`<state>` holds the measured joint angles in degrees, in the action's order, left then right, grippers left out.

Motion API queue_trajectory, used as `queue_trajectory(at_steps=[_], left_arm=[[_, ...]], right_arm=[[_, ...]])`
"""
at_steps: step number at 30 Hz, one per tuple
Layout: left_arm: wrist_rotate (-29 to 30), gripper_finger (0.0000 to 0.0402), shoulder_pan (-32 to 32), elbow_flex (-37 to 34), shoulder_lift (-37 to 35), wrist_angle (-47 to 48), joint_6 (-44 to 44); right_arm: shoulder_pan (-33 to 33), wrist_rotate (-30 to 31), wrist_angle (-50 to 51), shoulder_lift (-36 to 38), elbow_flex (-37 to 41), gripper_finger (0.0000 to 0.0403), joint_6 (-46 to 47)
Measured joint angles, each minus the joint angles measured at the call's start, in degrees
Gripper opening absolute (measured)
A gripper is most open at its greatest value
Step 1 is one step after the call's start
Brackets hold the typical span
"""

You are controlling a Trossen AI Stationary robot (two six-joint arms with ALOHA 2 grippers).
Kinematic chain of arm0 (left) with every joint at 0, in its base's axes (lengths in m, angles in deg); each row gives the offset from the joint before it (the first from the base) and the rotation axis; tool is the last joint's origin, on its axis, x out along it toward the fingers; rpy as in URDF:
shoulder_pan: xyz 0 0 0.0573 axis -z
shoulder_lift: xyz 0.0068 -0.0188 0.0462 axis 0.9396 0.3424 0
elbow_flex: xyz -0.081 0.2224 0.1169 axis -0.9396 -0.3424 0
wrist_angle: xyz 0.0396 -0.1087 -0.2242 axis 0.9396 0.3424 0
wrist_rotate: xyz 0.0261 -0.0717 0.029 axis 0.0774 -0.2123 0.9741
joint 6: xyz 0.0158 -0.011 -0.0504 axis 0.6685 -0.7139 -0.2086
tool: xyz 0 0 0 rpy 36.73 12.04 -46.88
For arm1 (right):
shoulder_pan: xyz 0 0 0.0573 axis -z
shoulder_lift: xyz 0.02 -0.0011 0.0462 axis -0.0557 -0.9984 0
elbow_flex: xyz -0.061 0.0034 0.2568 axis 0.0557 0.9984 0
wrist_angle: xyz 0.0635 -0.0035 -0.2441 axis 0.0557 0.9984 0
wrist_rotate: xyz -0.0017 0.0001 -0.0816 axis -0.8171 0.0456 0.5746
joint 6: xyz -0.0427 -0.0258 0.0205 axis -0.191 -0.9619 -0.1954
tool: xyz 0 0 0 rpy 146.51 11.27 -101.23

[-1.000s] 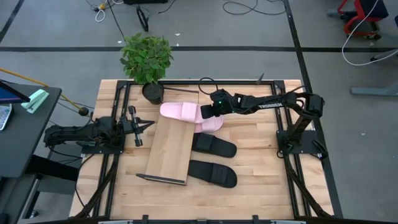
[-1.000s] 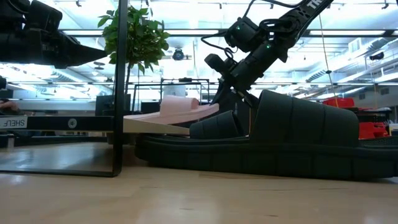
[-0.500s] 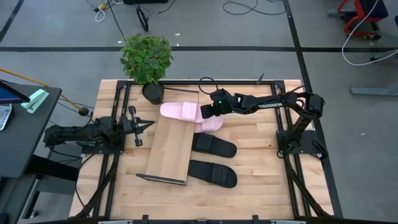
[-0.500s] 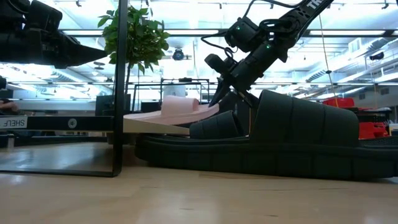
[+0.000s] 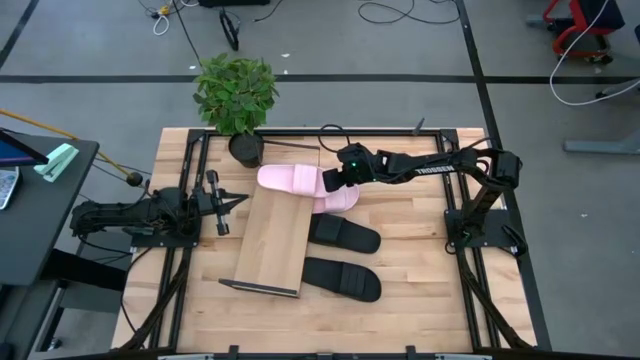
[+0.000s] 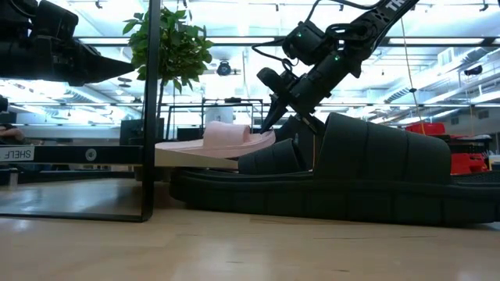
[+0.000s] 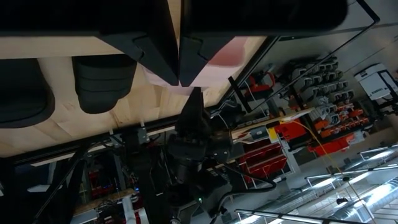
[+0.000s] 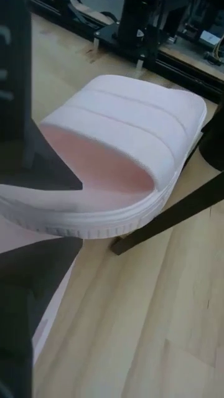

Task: Pick and place slides into the shelf
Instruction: Put the top pink slipper on the shelf

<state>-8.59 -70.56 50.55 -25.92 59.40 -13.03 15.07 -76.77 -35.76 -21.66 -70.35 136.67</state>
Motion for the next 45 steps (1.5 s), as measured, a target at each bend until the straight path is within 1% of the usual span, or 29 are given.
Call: queue_trajectory(at_steps=[4,10,15,17,20,26,32,36,41,45], left_arm=[[0.0,0.0024,0.0,0.02,0.0,0.0,0.0],[-0.01,0.0015,0.0,0.01,0.0,0.02,0.0],[-0.02,0.0014,0.0,0.01,0.0,0.06,-0.02],[-0.03,0.0018,0.0,0.02,0.0,0.14,-0.02],[-0.06,0.0023,0.0,0.02,0.0,0.2,-0.02],[-0.05,0.0019,0.0,0.02,0.0,0.25,-0.02],[-0.04,0.0012,0.0,0.02,0.0,0.3,-0.01],[-0.04,0.0018,0.0,0.02,0.0,0.33,0.0],[-0.04,0.0024,0.0,0.02,0.0,0.35,-0.01],[-0.04,0.002,0.0,0.02,0.0,0.37,-0.02]], right_arm=[[0.36,0.17,-0.02,0.0,0.0,0.0159,-1.37],[2.07,0.15,0.42,0.0,0.0,0.0186,-4.28],[4.08,-0.58,5.32,0.15,-0.02,0.0197,-5.77],[4.94,-1.38,7.73,0.42,0.0,0.0199,-5.88],[5.56,-1.29,8.67,0.78,0.0,0.0199,-6.65],[5.73,-2.17,4.26,1.27,0.02,0.0201,-6.83],[5.15,-2.4,-0.11,1.29,0.04,0.0202,-3.8],[4.77,-4.26,0.62,1.33,0.04,0.0202,-3.62],[4.88,-4.62,0.92,1.33,0.05,0.0201,-2.56],[4.84,-7.66,1.17,1.33,0.04,0.0192,-2.53]])
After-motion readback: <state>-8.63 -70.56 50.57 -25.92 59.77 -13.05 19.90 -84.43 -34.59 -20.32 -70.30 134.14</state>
